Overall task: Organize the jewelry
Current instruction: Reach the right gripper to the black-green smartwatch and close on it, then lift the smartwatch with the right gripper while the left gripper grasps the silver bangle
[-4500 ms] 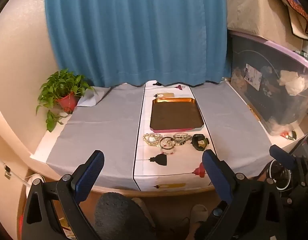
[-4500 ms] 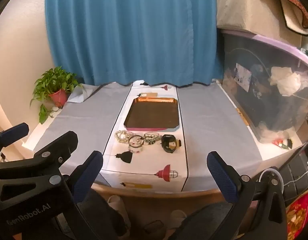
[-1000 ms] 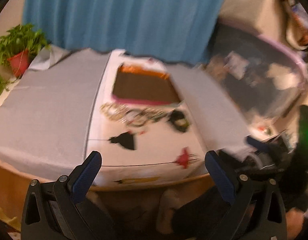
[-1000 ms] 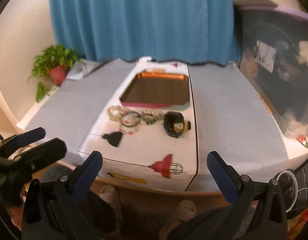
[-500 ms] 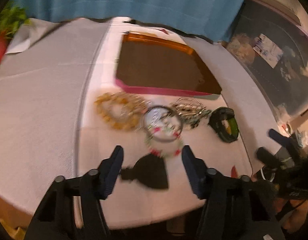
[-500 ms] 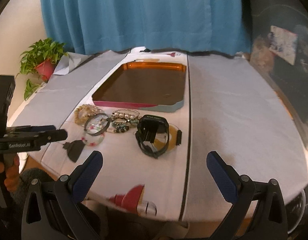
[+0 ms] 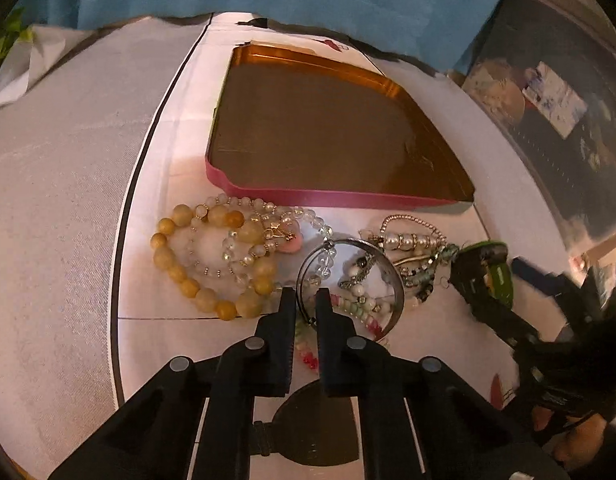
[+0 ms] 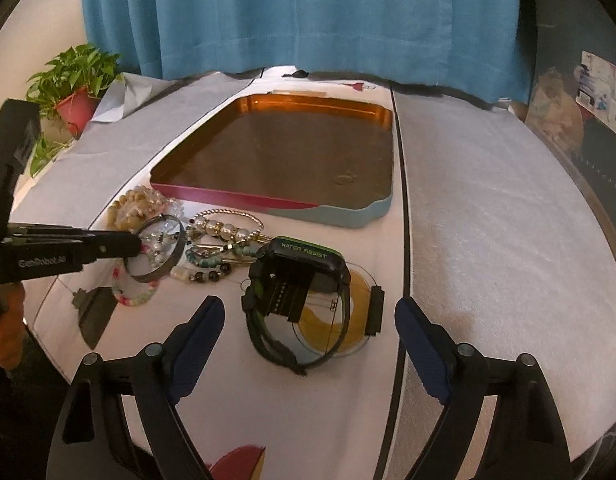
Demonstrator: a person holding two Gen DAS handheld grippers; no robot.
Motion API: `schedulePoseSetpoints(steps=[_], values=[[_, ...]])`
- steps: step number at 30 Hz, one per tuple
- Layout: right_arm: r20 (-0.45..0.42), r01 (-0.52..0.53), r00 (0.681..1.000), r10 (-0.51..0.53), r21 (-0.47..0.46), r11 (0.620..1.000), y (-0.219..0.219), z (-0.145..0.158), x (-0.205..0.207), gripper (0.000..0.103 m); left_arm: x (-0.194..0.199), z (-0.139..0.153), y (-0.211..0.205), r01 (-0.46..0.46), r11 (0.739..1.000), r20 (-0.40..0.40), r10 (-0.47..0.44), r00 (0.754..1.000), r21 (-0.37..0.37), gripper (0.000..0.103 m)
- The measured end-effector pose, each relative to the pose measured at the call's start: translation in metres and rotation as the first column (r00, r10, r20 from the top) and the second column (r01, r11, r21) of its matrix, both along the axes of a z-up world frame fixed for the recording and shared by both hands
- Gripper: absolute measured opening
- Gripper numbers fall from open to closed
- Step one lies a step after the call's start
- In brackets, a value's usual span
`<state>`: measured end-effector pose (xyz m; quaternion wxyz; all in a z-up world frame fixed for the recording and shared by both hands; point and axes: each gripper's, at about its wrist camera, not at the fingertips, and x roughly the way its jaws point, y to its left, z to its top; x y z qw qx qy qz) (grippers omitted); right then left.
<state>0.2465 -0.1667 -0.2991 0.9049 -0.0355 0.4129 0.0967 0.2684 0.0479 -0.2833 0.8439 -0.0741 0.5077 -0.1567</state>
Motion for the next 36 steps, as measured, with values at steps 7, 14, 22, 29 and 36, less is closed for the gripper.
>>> schedulePoseSetpoints(steps=[7,14,22,29,36], values=[[-0.011,0.004,1.0,-0.004,0.049,0.999,-0.007,0.008,-0.001,0.05,-0.007,0.035,0.016,-0.043,0.991,-0.004,0.043,0.999,-0.125,0.003],[0.017,-0.014,1.0,0.014,0.027,1.0,-0.001,0.025,-0.026,0.05,-0.031,0.066,0.041,-0.076,0.982,0.053,0.086,0.995,-0.174,0.0],[0.044,-0.023,0.999,0.022,0.011,1.0,0.005,0.023,-0.051,0.05,-0.043,0.029,0.028,0.003,0.995,-0.012,-0.004,1.0,-0.103,0.038],[0.034,-0.009,0.999,0.01,-0.028,1.0,0.004,0.018,-0.041,0.056,-0.038,0.024,-0.009,0.092,0.993,0.101,-0.099,0.99,0.075,0.071],[-0.032,-0.018,0.999,0.017,-0.015,1.0,-0.002,-0.012,-0.031,0.06,-0.018,0.005,-0.014,0.13,0.986,0.091,-0.14,0.986,0.107,0.058]])
